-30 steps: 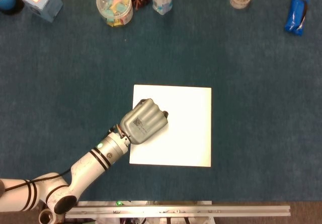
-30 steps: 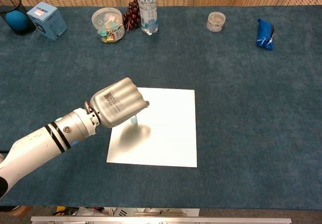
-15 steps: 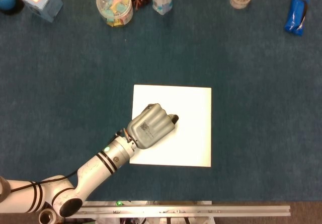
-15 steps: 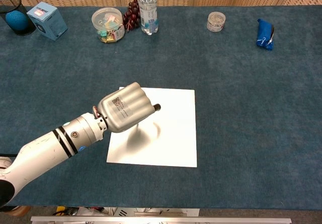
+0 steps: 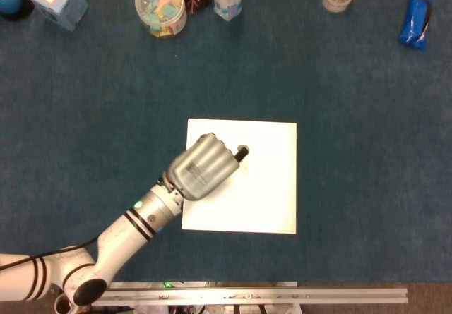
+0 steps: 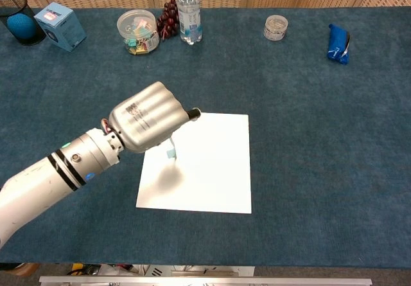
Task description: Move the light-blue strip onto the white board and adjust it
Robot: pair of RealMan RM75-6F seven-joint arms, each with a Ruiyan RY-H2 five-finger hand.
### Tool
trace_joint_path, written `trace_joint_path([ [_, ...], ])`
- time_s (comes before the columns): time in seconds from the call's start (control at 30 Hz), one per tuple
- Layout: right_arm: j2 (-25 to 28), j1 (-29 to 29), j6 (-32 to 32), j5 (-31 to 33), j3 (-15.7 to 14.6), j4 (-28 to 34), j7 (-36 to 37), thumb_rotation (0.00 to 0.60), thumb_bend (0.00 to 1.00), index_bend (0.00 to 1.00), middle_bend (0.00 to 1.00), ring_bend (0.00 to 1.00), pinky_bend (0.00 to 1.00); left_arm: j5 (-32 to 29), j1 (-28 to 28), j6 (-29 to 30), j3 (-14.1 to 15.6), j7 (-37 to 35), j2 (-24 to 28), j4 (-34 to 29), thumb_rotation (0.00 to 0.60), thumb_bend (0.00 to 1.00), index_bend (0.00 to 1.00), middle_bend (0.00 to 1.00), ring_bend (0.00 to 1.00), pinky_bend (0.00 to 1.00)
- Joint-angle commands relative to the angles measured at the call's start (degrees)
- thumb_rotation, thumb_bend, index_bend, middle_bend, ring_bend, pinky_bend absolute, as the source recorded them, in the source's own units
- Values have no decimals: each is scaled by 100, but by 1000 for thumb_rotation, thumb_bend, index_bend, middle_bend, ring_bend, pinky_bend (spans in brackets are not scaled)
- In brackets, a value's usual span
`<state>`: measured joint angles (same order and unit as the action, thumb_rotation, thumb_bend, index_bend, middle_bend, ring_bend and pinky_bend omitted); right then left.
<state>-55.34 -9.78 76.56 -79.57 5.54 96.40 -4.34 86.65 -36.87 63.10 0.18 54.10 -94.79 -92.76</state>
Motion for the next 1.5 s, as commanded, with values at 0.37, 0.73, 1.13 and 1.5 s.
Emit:
trace_joint_path([
  [0.37, 79, -322, -320, -473, -63, 344, -14, 600, 211, 454, 625, 577, 609, 127, 714, 1061, -2, -1090, 1149, -544, 600, 335, 327, 804, 797, 903],
  [0.73, 68, -738, -769, -850, -114, 599, -56, 600, 622, 454, 651, 643, 702, 236, 1204, 1492, 175, -1906, 1536, -345, 600, 335, 330, 568, 585, 766],
  [1.13, -30, -1023, -1079, -944, -153, 638, 4, 600, 816, 454, 782, 783, 842, 434, 1477, 1470, 397, -2772, 1761, -79, 600, 335, 359, 532, 545, 675],
  [1.5, -127, -1418, -1538, -1196, -231, 801, -2, 600, 898, 454, 991, 1000, 981, 658, 1403, 1172, 424, -2853, 1848, -16, 600, 335, 360, 482, 453, 553],
])
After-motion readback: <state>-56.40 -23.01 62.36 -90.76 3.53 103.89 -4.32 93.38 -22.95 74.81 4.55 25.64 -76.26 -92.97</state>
